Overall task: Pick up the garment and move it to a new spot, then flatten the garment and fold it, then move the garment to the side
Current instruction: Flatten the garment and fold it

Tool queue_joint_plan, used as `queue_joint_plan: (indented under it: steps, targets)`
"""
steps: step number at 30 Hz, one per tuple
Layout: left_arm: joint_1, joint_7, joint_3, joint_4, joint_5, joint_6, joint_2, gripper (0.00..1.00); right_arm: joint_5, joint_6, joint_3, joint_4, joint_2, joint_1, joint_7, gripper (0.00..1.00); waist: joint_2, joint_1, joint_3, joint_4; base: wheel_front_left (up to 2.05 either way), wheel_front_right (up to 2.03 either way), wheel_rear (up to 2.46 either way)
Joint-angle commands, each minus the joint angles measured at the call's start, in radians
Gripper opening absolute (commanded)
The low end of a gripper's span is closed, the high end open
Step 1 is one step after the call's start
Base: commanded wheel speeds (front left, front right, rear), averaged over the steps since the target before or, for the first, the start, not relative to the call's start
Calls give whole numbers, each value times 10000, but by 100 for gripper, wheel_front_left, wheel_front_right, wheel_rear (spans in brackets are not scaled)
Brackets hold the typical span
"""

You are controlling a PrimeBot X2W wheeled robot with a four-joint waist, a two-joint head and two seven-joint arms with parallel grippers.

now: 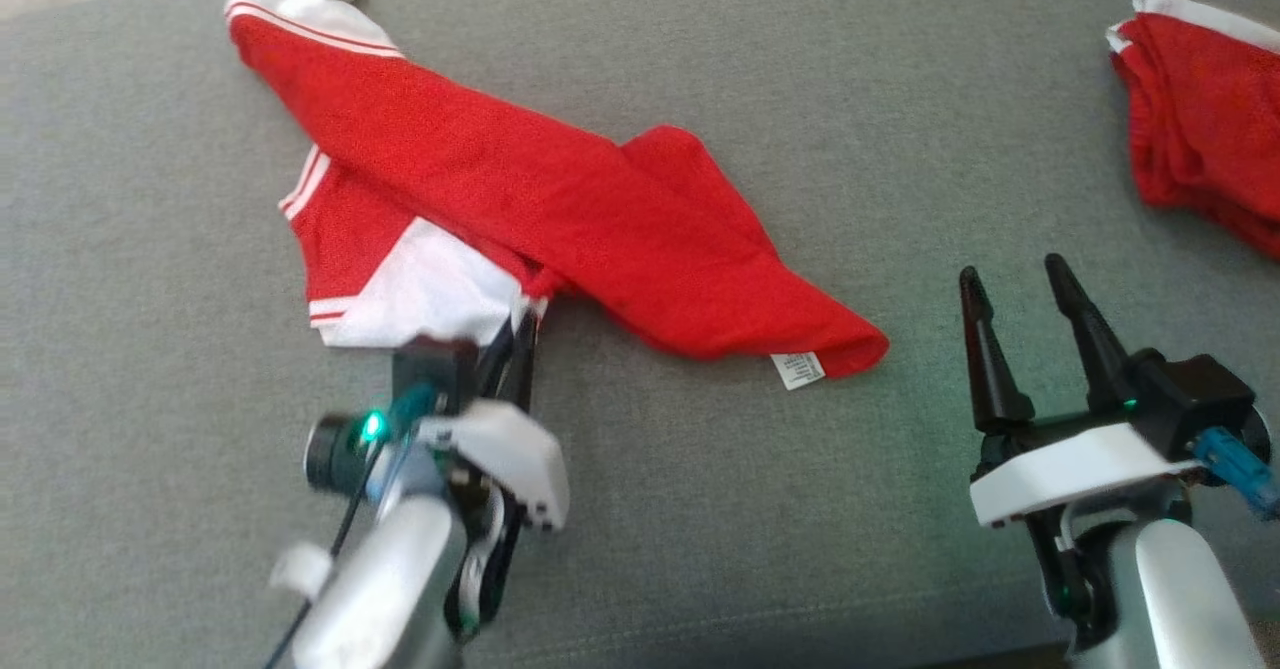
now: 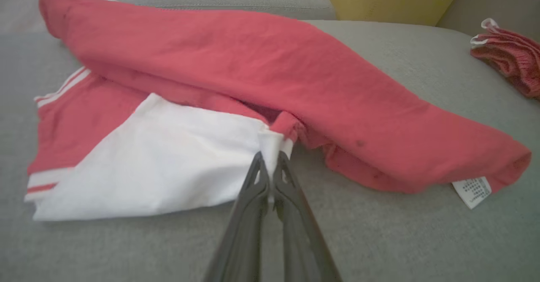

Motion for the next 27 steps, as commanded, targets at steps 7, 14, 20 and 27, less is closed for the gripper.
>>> queue_joint_plan:
  steps: [7, 14, 20, 27]
  targets:
    - [1403, -469, 482, -1639, -243, 485, 366, 0, 83, -9, 108, -323, -39, -44, -53, 100, 0, 0, -159, 475, 0, 0, 0]
    - [2357, -514, 522, -1859, -443, 765, 510, 6, -1, -9, 69, -369, -39, -9, 67, 100, 0, 0, -337, 916, 0, 0, 0]
    - [2757, -486, 399, -1694, -545, 721, 590, 100, -29, -9, 79, -374, -39, 100, 134, 100, 0, 0, -552, 1131, 0, 0, 0]
    - [3313, -409, 623, -2058, -675, 814, 1160, 100, 21, -9, 165, -340, -39, 177, 138, 100, 0, 0, -751, 1168, 0, 0, 0]
